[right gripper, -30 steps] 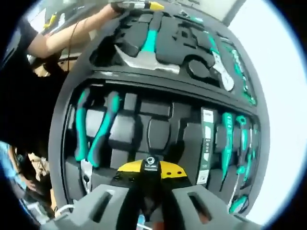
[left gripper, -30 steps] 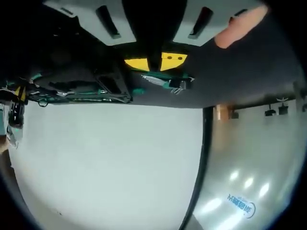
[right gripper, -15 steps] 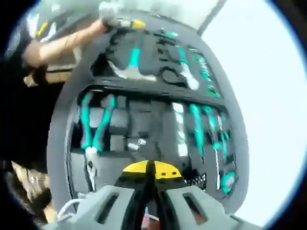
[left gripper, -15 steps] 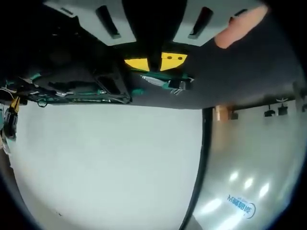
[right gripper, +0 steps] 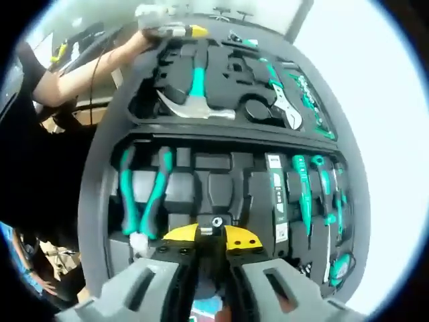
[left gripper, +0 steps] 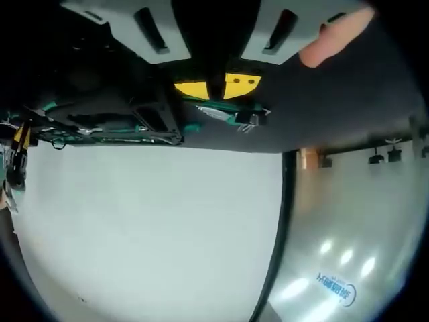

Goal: Pick up the tools and put them into their designated positions in the toolbox.

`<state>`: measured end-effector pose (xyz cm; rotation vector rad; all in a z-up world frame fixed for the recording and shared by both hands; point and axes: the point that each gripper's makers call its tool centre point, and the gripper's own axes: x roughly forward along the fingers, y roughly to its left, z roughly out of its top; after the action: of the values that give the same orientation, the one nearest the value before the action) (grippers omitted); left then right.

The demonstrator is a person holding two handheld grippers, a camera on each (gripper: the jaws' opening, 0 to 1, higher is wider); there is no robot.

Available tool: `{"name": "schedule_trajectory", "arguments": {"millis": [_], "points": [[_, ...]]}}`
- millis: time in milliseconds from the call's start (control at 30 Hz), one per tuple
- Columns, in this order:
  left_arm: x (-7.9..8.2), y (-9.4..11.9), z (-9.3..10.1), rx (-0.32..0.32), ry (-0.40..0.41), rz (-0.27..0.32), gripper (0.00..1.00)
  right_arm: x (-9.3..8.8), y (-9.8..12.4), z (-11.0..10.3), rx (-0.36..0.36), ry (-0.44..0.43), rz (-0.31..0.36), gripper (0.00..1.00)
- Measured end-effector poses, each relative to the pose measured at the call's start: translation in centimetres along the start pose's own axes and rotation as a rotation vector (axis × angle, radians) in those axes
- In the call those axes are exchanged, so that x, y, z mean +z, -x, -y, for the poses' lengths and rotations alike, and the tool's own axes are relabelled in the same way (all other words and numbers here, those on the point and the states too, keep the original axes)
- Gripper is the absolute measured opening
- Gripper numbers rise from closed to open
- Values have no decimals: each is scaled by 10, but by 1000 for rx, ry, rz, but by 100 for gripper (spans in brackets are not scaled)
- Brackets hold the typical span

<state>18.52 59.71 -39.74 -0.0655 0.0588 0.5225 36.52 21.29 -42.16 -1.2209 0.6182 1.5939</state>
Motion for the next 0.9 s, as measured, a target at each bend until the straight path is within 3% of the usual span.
{"name": "schedule_trajectory", "arguments": {"millis": [100,167,200,300,333,367,467,533,633,833,900], "points": [[1,0,0,-2,-5,2,8,1,-9,6,-14,24,1,5],[1,2,2,-2,-10,4,8,-1,-12,7,-11,-12,-7,5],[1,3,3,-1,-12,5,8,1,-10,6,19,20,1,5],[1,4,3,-2,-13,5,8,5,0,10,21,11,32,4],[2,4,3,-2,-14,5,8,13,5,8,48,11,90,4],[2,4,4,-2,-15,5,8,25,13,7,83,-49,163,4],[2,6,5,-1,-18,5,8,74,57,-3,272,-207,503,4],[2,7,6,0,-20,6,8,91,78,-1,308,-239,637,4],[2,6,5,0,-19,6,8,91,81,-1,344,-276,659,4],[2,6,4,3,-24,8,8,86,66,3,352,-330,665,4],[2,6,5,3,-24,9,8,91,65,9,372,-392,693,4]]}}
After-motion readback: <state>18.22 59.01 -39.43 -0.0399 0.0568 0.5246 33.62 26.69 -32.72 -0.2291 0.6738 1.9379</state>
